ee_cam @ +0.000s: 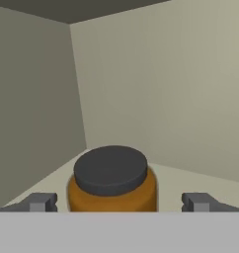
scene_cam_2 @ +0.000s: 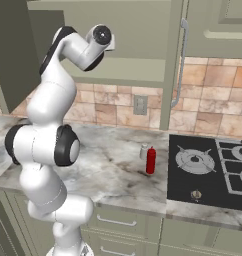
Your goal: Collect the turmeric, ketchup, and shaker from the cabinet and place them next to the stove.
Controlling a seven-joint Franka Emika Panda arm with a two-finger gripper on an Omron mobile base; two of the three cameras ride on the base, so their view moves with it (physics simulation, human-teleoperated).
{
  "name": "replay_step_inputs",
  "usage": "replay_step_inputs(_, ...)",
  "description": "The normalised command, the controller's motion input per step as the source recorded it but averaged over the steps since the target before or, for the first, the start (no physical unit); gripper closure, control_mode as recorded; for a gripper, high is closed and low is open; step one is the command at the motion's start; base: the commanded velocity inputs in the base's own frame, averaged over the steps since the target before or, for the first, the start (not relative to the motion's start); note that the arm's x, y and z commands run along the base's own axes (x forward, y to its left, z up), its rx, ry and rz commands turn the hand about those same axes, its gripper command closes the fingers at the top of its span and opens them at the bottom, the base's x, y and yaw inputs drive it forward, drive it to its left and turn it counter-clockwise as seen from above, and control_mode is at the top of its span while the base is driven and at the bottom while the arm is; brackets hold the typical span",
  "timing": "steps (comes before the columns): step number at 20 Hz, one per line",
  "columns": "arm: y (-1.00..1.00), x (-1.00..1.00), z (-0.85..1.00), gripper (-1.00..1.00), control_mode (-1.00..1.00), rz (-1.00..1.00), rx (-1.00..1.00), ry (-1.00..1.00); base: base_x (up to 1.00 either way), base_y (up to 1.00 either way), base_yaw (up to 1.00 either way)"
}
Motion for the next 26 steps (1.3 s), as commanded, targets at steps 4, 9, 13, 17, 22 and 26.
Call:
replay_step_inputs(4,0.02,0.17,0.0,-1.0,-1.0,0.0,0.0,0.0,0.0,0.0,0.0)
replay_step_inputs(9,0.08,0.14,-0.02,-1.0,-1.0,0.0,0.0,0.0,0.0,0.0,0.0)
replay_step_inputs(13,0.25,0.08,-0.07,-1.0,-1.0,0.0,0.0,0.0,0.0,0.0,0.0)
replay_step_inputs(17,0.28,0.05,-0.05,-1.0,-1.0,0.0,0.0,0.0,0.0,0.0,0.0)
replay_step_inputs(22,0.17,0.04,-0.09,-1.0,-1.0,0.01,0.0,0.0,0.0,0.0,0.0)
replay_step_inputs(26,0.15,0.02,-0.16,-1.0,-1.0,0.01,0.0,0.0,0.0,0.0,0.0)
